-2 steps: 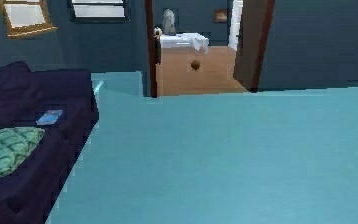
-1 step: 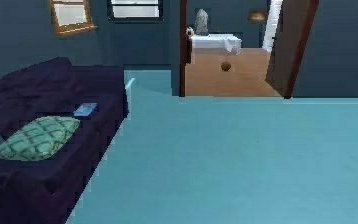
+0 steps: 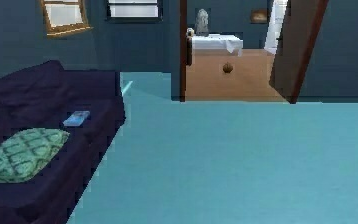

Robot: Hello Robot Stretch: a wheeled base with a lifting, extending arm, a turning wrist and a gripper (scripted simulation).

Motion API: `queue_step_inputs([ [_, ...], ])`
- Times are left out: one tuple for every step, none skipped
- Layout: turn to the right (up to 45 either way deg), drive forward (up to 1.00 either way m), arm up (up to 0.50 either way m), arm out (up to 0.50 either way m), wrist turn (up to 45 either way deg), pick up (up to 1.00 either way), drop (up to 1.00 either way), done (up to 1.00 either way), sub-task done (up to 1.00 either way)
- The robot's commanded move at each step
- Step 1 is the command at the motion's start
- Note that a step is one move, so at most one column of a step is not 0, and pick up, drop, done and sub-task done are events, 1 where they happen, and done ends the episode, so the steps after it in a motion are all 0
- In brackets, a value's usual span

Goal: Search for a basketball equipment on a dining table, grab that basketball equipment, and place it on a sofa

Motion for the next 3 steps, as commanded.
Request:
queue_step_inputs([
  [18.0,0.00,0.00,0.00,0.0,0.00,0.00,0.00,0.00],
  [0.0,1.00,0.00,0.00,0.0,0.00,0.00,0.00,0.00],
  [3.0,0.00,0.00,0.00,0.0,0.00,0.00,0.00,0.00],
])
